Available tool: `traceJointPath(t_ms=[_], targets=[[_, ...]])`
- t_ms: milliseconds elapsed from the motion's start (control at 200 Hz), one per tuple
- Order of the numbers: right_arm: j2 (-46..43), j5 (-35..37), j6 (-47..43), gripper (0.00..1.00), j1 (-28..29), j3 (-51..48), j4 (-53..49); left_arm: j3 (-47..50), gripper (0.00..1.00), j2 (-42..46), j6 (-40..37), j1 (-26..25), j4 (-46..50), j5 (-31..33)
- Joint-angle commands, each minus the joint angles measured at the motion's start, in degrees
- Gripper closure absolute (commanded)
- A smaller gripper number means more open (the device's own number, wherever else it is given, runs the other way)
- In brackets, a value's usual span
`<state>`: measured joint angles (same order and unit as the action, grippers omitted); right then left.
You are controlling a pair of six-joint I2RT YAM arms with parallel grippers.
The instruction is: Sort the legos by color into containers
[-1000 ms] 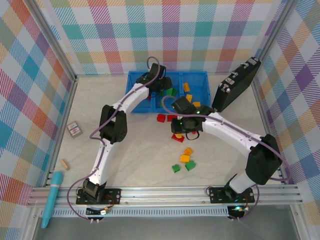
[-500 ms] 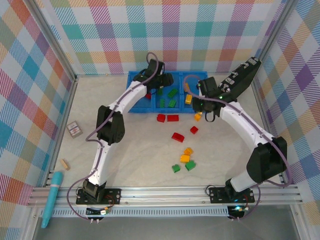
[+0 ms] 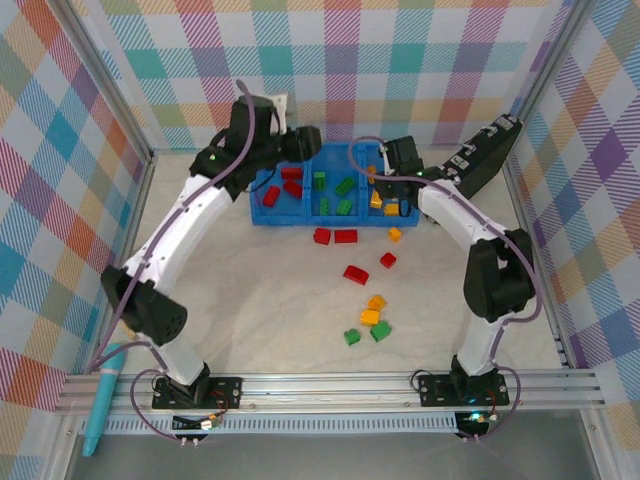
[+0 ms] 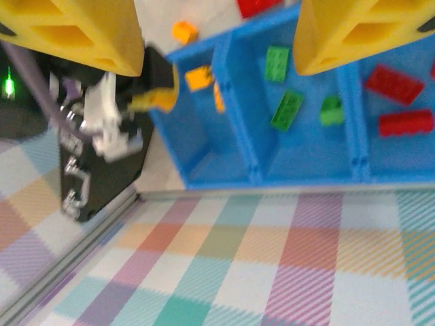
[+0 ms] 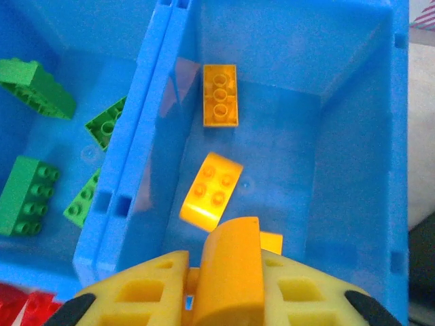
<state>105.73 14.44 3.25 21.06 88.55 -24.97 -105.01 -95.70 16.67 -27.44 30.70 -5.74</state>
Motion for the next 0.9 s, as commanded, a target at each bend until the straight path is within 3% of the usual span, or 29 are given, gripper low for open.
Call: traceJointPath(t_ms=[0, 105, 280, 440, 595, 785, 895], targets=[[2.4, 1.6, -1.1, 0.76, 0.1, 3.8, 3.5, 9.6, 0.39, 7.4, -2.6, 0.4, 3.9, 2.8], [4.8, 2.2, -1.2, 0.76, 0.0, 5.1, 3.9, 20.1, 0.38, 16.2, -2.6, 0.4, 5.5, 3.2], [8.6, 2.8, -1.8, 0.74, -1.0, 8.0, 4.4, 27.1, 0.36, 21.4, -3.2, -0.3, 22.1, 5.5], [11.7, 4.2, -2.5, 0.73, -1.9, 10.4, 4.8, 35.4, 0.34, 26.9, -0.6, -4.1, 22.0, 2.1], [14.1, 4.0, -1.4, 0.70, -2.9, 11.8, 5.0, 39.0, 0.31, 26.2, -0.7, -12.9, 22.7, 2.7], [15.7, 3.4, -0.7, 0.62, -3.4, 12.6, 4.2, 39.2, 0.28, 18.7, -3.3, -26.1, 23.6, 6.9], [16.0, 2.0, -0.3, 0.58, -3.4, 12.7, 4.2, 39.0, 0.27, 15.6, -5.1, -30.7, 20.4, 6.3]])
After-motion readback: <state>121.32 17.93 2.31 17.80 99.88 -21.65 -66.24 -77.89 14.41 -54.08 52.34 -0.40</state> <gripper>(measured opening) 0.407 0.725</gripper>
